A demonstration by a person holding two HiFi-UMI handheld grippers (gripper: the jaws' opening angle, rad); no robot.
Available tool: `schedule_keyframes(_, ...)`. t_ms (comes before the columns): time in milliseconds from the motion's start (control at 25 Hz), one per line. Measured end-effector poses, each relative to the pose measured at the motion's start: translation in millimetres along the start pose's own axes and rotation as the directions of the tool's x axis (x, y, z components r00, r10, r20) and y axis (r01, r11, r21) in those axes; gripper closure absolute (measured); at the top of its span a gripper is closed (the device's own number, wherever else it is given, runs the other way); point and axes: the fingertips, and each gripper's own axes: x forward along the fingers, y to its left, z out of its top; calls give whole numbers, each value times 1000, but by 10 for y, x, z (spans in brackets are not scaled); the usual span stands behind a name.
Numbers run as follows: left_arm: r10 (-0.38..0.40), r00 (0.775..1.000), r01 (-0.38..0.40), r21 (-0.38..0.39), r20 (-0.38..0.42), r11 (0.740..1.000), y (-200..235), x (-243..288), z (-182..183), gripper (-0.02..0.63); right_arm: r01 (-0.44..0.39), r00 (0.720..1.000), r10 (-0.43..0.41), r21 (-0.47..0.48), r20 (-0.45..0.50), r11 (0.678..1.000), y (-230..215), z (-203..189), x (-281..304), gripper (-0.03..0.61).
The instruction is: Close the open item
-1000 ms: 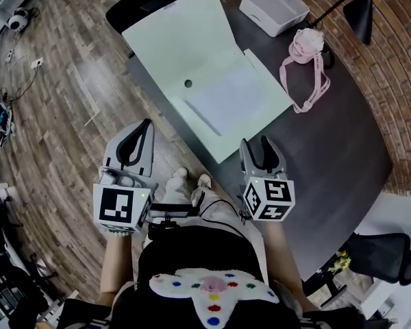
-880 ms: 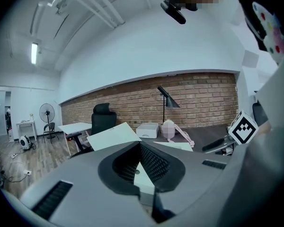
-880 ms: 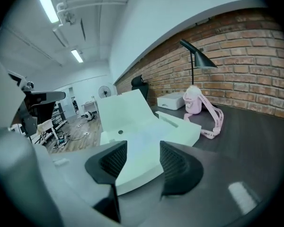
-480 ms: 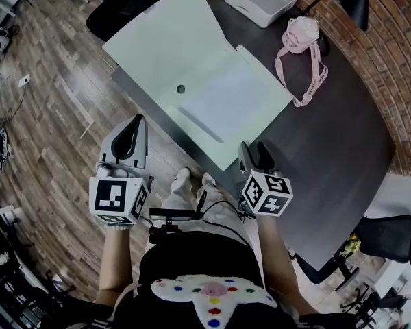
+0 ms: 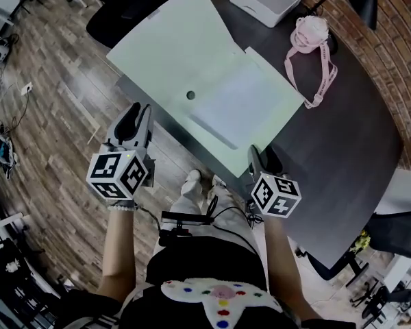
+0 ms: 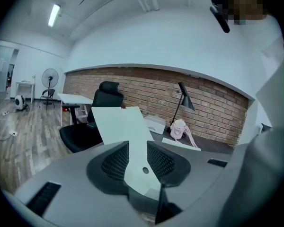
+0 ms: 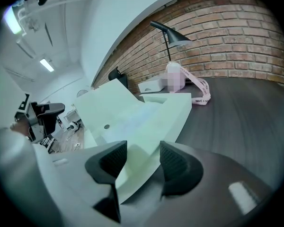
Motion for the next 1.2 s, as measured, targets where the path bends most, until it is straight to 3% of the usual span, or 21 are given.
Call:
schedule_keyframes(280, 19, 999, -22, -103, -34, 994, 391, 339, -103, 411, 13, 1000, -12, 34, -6, 999, 23, -20, -3, 367)
schedule_keyframes(520, 32, 997, -43, -152, -68, 987, 629, 615, -287, 376, 22, 999, -21, 47, -25, 999, 49, -28, -33, 368)
schedule_keyframes(880, -4, 996, -14, -215, -86, 976, 664, 902, -473, 374, 36, 998, -33, 66, -44, 997, 95, -136, -125, 368)
schedule_keyframes(1080, 7, 997, -20, -174, -76, 985, 663, 964, -432, 376, 35, 999, -33, 60, -39, 998, 129, -161, -112, 407)
schedule_keyframes(1200, 10, 997, -21, -142, -73, 990, 650, 951, -390, 439, 34, 999, -32, 48, -37, 998, 136, -167, -110, 410)
